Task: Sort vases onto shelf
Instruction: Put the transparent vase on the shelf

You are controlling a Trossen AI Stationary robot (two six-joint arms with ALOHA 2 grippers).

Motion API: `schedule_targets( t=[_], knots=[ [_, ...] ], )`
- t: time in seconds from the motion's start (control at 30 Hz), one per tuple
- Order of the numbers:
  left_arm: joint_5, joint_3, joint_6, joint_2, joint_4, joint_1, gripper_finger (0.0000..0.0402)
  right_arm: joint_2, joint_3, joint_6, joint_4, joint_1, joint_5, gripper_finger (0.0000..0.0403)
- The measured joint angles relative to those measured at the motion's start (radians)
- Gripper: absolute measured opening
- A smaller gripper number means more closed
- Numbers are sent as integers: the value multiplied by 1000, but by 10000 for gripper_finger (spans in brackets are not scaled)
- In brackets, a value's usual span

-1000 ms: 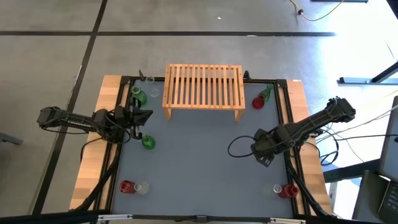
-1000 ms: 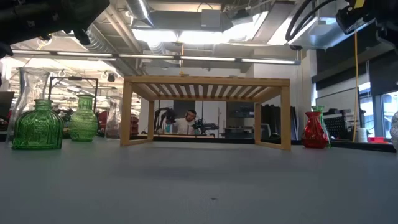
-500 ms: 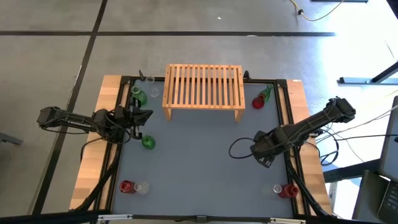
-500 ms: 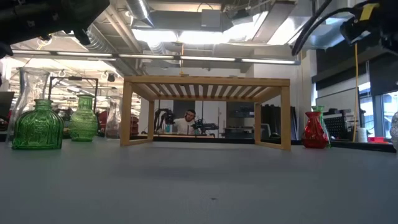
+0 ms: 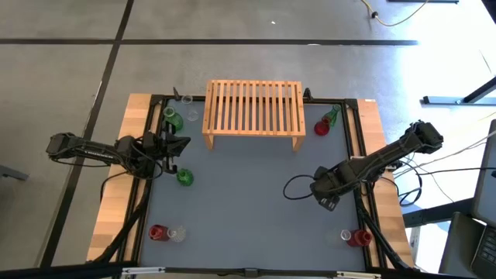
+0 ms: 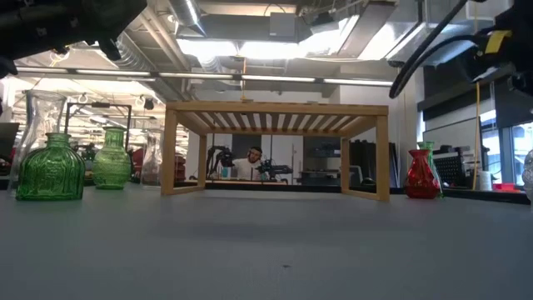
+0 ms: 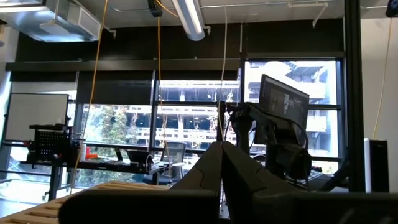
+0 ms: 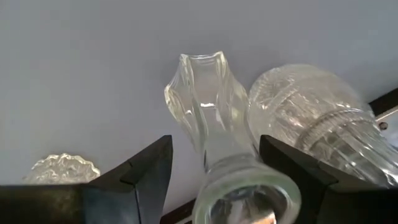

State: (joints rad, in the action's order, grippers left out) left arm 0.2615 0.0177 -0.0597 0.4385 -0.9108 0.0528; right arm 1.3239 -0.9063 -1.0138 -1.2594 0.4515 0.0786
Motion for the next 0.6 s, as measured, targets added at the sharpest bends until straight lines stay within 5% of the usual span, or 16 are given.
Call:
schedule_targets(
  t=[0.3, 0.6],
  knots=[
    [0, 0, 0, 0, 0, 0, 2, 0, 20, 17, 13, 0, -62, 229],
    [0, 0, 0, 0, 0, 0, 2, 0, 20, 30, 15, 0, -40, 156]
  ],
)
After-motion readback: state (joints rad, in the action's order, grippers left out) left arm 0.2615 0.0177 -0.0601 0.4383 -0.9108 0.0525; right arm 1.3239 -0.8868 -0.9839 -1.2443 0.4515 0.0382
